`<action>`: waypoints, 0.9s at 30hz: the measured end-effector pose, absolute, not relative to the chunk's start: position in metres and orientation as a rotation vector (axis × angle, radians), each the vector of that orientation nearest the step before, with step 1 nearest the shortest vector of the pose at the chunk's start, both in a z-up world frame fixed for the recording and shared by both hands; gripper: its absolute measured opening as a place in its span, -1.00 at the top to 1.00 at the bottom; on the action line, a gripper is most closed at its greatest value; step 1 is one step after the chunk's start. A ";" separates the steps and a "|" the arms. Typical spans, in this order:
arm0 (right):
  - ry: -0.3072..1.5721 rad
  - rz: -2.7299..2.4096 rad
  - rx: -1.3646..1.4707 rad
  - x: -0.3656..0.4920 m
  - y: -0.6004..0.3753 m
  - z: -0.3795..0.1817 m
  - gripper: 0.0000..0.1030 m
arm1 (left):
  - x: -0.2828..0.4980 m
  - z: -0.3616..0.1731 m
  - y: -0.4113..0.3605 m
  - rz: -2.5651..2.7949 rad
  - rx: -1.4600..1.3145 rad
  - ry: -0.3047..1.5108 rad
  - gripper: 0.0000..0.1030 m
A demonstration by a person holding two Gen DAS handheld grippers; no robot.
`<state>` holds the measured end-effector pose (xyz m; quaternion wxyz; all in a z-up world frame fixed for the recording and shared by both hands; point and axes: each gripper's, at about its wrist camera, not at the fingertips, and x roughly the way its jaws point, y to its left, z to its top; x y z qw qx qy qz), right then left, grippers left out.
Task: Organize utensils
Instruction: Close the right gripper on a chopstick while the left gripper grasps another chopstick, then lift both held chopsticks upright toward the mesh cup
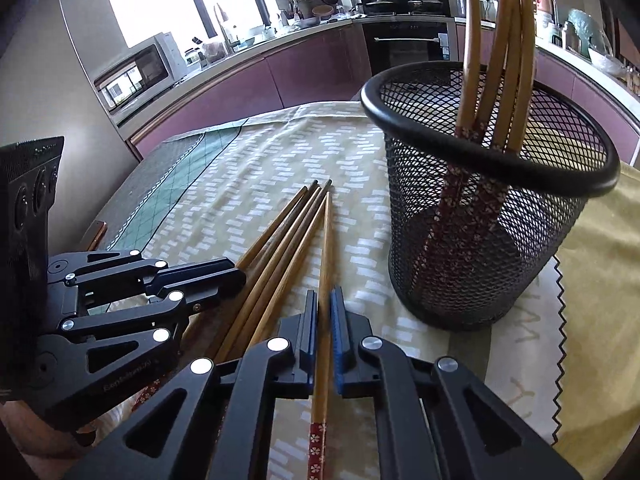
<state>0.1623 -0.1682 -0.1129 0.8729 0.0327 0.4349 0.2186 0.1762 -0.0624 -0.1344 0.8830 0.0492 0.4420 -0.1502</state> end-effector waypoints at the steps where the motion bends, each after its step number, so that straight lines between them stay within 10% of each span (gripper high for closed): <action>1: 0.908 0.458 0.075 0.161 -0.170 -0.113 0.89 | 0.175 -0.134 -0.061 -0.312 0.098 0.920 0.83; 27: 0.712 0.573 0.179 0.116 -0.218 -0.049 0.89 | 0.123 -0.057 -0.039 -0.433 0.023 0.760 0.85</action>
